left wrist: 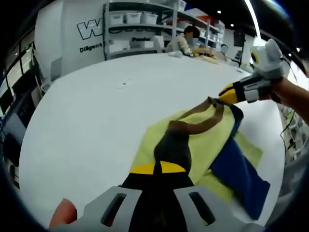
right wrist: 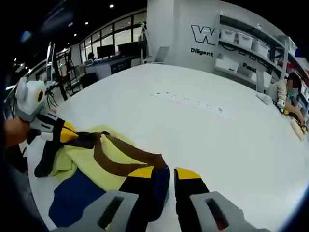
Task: Fold the garment on the visible template until the final outline fits inside the template.
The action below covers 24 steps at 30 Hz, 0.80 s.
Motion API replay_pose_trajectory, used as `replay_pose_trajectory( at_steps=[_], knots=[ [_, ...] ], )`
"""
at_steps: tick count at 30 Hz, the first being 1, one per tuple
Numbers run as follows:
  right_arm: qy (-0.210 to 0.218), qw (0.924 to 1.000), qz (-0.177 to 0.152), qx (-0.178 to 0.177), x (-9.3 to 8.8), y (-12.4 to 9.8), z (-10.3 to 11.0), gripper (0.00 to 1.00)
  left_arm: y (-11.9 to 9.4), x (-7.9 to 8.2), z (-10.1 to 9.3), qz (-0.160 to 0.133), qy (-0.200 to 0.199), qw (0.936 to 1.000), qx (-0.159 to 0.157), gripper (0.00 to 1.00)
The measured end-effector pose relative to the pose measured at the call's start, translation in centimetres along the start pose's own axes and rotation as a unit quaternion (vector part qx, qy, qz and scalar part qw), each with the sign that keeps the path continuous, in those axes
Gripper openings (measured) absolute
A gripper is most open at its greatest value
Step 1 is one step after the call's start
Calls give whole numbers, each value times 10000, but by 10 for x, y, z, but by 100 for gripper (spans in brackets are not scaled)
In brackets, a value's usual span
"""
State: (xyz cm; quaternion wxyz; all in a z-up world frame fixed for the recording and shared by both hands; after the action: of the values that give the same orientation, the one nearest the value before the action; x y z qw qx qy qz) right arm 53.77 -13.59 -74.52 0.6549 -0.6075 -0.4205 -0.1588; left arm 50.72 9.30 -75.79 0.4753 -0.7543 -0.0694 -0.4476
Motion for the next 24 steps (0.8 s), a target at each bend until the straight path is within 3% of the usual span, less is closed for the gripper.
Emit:
replay_pose_trajectory(
  at_steps=[4, 6, 9, 11, 15, 24],
  knots=[
    [88, 9999, 112, 27, -7, 0, -5, 17, 1, -2, 0, 13, -7, 10000, -4, 0],
    [367, 9992, 114, 137, -9, 0, -4, 17, 1, -2, 0, 24, -19, 10000, -2, 0],
    [1124, 9919, 146, 578, -11, 0, 1, 12, 2, -2, 1, 30, -31, 10000, 2, 0],
    [1324, 9888, 144, 674, -12, -1, 3, 6, 2, -2, 1, 30, -26, 10000, 6, 0],
    [1328, 9889, 128, 647, -14, -2, 2, 0, 2, -2, 1, 32, -22, 10000, 22, 0],
    [1265, 9900, -82, 617, -7, -13, -2, 0, -3, 6, 3, -94, 34, 9999, 123, 0]
  ],
)
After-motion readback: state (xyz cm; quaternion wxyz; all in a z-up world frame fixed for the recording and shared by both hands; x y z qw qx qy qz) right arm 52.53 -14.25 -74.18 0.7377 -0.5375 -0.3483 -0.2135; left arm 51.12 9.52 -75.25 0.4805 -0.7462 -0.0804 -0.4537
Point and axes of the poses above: the point that each gripper's makers call its tool centre point, and the gripper's own axes: y roughly forward along the fingers, z roughly to its left, x roughly out of its top, the point moved 3 cm from there along -y, roughly backward along the fingers, and after that the axes turned 9 degrees about -x, right-handed, at the moved point
